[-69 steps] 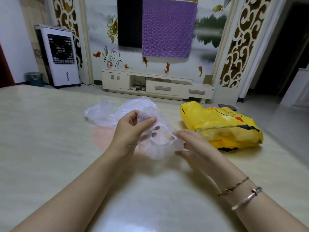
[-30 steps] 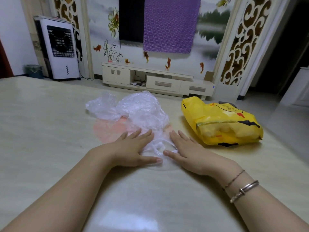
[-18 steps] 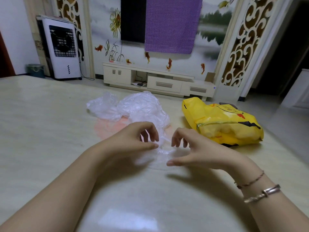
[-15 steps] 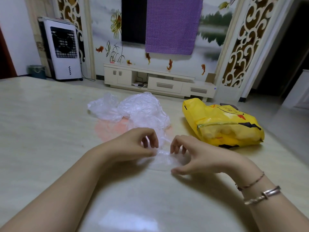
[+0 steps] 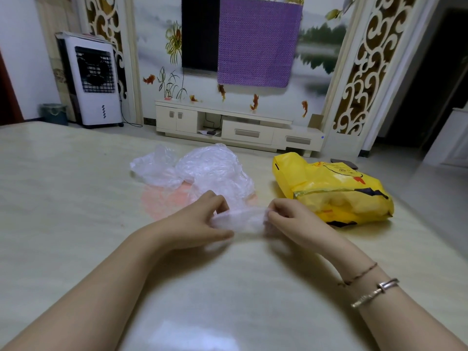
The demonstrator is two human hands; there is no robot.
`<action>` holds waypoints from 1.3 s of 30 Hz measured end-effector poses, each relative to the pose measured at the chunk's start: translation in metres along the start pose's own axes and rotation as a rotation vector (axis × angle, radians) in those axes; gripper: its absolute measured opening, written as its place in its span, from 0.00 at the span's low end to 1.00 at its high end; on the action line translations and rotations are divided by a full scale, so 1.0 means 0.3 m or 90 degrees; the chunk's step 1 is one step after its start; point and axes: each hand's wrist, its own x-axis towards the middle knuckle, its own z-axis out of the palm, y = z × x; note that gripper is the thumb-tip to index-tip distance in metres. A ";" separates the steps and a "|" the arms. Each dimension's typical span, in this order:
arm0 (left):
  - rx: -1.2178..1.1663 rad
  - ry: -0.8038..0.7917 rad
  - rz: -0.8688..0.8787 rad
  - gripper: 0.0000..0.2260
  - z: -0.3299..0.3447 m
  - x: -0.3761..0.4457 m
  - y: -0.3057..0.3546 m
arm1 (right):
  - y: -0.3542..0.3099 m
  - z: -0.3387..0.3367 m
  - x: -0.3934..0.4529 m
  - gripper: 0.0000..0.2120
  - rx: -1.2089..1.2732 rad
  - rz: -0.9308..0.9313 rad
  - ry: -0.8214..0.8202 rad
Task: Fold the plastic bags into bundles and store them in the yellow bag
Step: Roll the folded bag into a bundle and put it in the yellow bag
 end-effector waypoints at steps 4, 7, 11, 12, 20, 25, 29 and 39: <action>-0.055 0.064 -0.037 0.09 -0.002 0.015 0.001 | 0.010 0.031 0.010 0.10 0.027 0.048 0.075; -0.079 0.081 -0.054 0.14 -0.003 0.022 0.008 | 0.021 0.052 0.011 0.12 -0.055 0.045 0.129; -0.005 0.151 -0.085 0.13 0.013 0.032 -0.014 | 0.029 0.075 0.018 0.10 -0.201 0.038 0.171; 0.029 0.165 -0.092 0.12 0.021 0.032 -0.017 | 0.029 0.080 0.021 0.09 -0.232 0.039 0.173; 0.254 0.215 -0.144 0.05 0.046 0.035 -0.010 | 0.011 0.105 0.029 0.12 -0.437 0.015 0.147; 0.282 0.228 -0.110 0.06 0.039 0.033 -0.027 | 0.013 0.097 0.020 0.10 -0.416 0.030 0.118; 0.067 0.199 0.005 0.09 0.040 0.050 -0.051 | 0.004 0.073 0.007 0.08 -0.221 0.039 0.084; 0.156 0.192 -0.112 0.17 0.007 0.051 -0.090 | -0.037 -0.034 -0.002 0.06 0.278 0.133 -0.028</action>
